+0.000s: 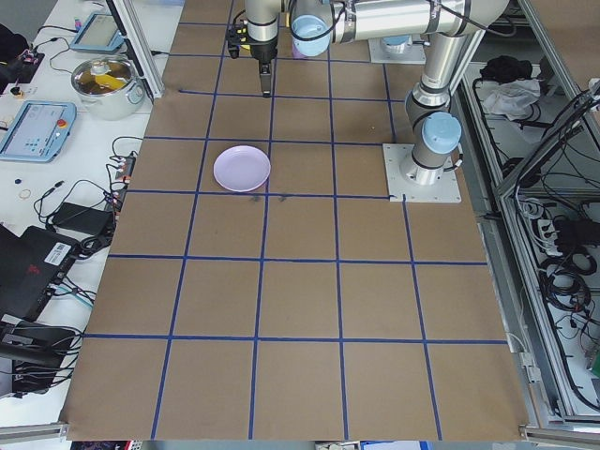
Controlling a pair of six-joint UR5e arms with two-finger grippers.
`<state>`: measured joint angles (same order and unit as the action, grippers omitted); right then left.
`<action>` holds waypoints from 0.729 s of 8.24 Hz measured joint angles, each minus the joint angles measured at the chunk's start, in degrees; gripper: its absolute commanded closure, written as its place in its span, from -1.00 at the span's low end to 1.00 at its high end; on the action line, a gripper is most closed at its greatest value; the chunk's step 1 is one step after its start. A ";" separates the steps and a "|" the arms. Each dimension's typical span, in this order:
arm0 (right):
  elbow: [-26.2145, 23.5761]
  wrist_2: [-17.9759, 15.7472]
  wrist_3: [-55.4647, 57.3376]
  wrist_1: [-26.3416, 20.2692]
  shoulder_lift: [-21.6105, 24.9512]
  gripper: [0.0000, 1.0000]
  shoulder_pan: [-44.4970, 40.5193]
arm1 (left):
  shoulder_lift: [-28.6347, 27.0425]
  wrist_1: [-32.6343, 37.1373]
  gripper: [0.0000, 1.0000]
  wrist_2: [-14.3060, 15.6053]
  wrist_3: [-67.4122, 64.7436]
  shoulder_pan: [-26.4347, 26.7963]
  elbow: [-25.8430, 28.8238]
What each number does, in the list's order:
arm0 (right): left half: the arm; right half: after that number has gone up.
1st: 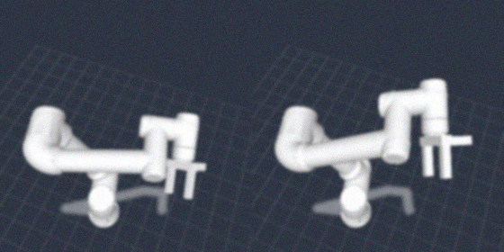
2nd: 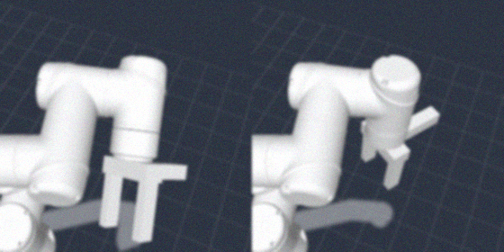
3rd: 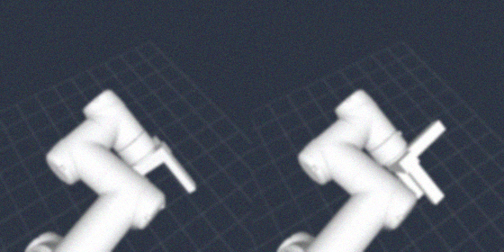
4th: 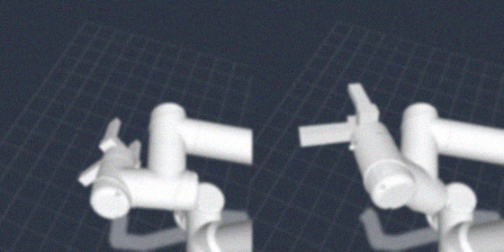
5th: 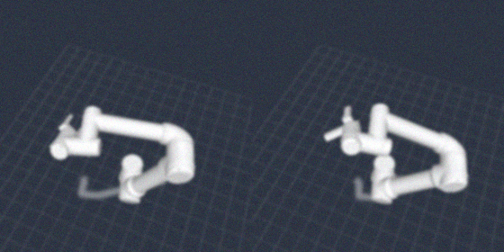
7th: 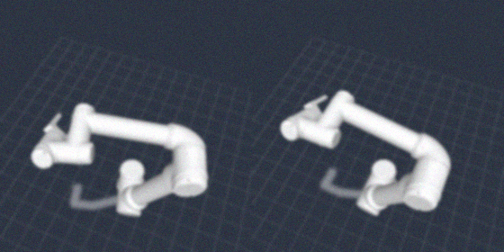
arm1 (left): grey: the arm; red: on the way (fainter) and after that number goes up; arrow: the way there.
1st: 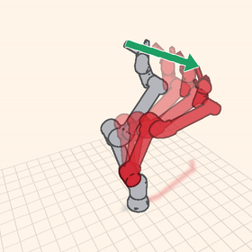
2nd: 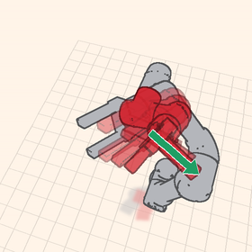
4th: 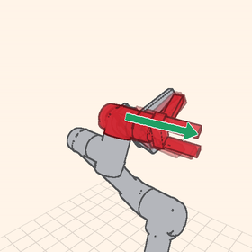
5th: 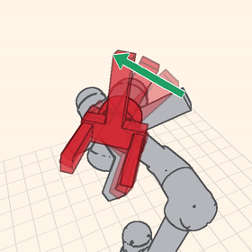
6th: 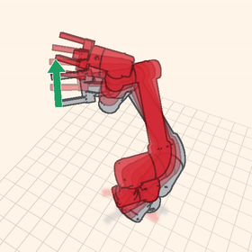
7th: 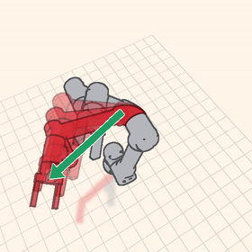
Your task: Sort blocks by color into plates
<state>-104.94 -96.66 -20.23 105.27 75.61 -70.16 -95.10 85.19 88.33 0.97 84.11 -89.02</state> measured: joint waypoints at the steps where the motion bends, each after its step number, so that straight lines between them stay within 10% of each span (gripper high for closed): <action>1: 6.35 2.00 1.68 -3.88 -1.50 1.00 -1.30 | 0.00 -0.03 -1.00 0.00 0.00 0.00 0.02; 5: 22.72 3.72 7.48 -4.07 -14.78 0.98 -8.24 | -0.01 -0.27 -1.00 0.00 0.00 0.00 -0.01; 6: 23.37 3.50 7.55 -2.99 -16.96 -0.61 -8.52 | -0.01 -0.28 -1.00 0.00 0.00 0.00 -0.01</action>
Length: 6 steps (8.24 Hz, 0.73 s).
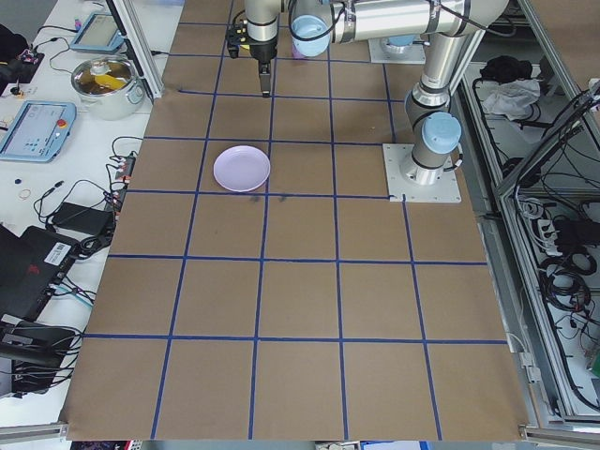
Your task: Sort blocks by color into plates
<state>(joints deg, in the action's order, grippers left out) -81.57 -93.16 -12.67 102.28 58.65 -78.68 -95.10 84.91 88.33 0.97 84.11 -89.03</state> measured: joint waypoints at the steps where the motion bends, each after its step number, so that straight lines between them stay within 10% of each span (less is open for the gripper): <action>1: 0.17 -0.27 0.09 0.59 -1.37 -1.00 -0.10 | 0.00 0.00 -1.00 0.00 0.00 0.00 -0.01; 6: -0.21 -0.69 2.78 -6.88 1.47 -1.00 -0.98 | -0.06 -0.28 -1.00 0.00 -0.03 0.00 -0.02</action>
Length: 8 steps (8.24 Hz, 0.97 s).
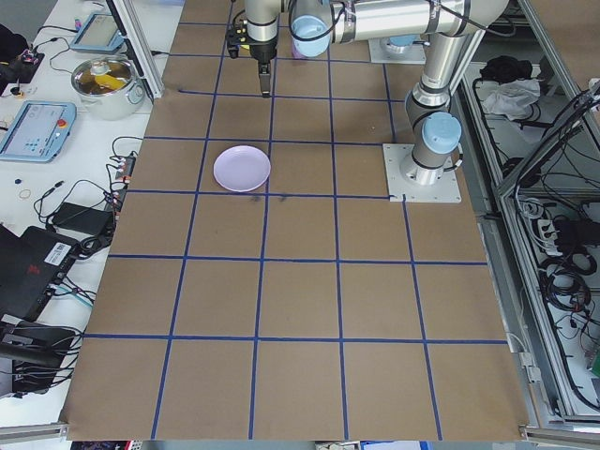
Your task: Sort blocks by color into plates
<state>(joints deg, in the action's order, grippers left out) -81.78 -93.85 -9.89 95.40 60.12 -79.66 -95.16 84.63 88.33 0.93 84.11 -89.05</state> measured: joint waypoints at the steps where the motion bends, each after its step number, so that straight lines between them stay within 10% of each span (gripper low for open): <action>1: -0.25 0.11 1.77 -3.47 2.43 -1.00 -1.48 | -0.01 -0.10 -1.00 -0.03 -0.03 0.00 0.05; 4: -5.73 0.77 1.78 -6.78 7.60 -1.00 -6.67 | 0.00 -0.55 -1.00 -0.03 -0.05 0.00 0.03; 8: -23.78 0.04 -11.34 7.55 14.05 -1.00 -8.18 | 0.00 -0.57 -1.00 -0.06 -0.05 0.00 -0.02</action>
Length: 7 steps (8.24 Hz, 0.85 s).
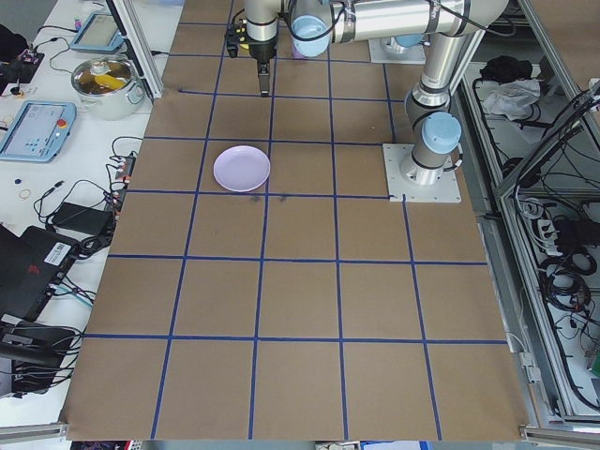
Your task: Sort blocks by color into plates
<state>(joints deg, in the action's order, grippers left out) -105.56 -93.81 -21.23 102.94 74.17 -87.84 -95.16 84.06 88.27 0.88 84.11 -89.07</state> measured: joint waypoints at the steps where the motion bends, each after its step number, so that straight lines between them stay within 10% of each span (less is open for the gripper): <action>1: -2.24 -0.23 -1.60 2.31 0.49 -1.00 -0.02 | -0.02 0.01 -1.00 0.02 0.00 0.00 -0.01; 7: -6.35 -4.04 -2.67 4.07 -0.36 -0.64 -0.05 | 0.02 0.05 -1.00 0.06 0.00 0.00 -0.05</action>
<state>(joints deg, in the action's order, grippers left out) -111.91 -97.85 -23.90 107.02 73.82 -87.89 -95.14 84.10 88.32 0.88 84.11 -89.12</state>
